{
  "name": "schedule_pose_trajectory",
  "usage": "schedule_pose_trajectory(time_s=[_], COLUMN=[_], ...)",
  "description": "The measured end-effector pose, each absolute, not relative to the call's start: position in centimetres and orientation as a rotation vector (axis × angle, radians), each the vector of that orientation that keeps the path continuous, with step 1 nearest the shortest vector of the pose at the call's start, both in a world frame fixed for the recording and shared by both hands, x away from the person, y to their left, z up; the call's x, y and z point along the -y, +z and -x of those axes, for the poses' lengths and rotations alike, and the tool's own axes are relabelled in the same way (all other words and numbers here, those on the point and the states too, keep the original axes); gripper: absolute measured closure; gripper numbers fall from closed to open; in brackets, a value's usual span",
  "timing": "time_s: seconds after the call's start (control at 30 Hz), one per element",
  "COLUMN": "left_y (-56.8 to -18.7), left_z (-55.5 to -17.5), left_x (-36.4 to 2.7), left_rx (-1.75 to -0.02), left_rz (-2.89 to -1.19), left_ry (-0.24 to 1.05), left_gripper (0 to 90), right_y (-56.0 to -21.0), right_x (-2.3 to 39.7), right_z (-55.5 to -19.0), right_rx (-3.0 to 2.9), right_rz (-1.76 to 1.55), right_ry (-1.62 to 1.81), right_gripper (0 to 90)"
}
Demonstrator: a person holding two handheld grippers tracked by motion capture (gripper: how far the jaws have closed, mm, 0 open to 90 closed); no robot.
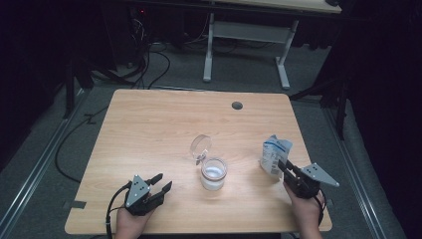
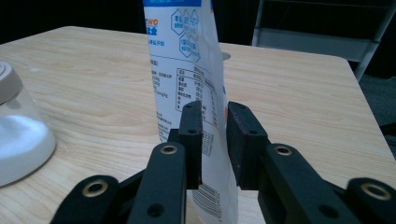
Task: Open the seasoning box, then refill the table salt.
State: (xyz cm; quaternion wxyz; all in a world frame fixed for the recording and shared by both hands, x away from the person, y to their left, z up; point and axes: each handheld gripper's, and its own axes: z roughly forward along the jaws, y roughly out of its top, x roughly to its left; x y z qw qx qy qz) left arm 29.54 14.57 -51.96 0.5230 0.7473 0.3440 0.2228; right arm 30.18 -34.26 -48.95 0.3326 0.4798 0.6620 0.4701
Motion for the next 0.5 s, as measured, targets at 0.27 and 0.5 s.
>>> schedule_pose_trajectory(time_s=[0.27, 0.5], left_y=[-51.9, -51.9], left_z=[-29.4, -29.4], left_x=[-14.6, -14.5], left_rx=[-0.823, -0.825], left_rz=[-1.788, -1.793], left_ry=[0.536, 0.53], left_gripper=[54.5, 54.5], right_y=[-49.0, -48.9], right_x=[33.9, 33.6], right_z=[-30.1, -28.7], right_rx=[-1.724, -1.73], right_rz=[-1.275, -1.264], right_ry=[1.208, 1.164], right_gripper=[55.7, 46.2])
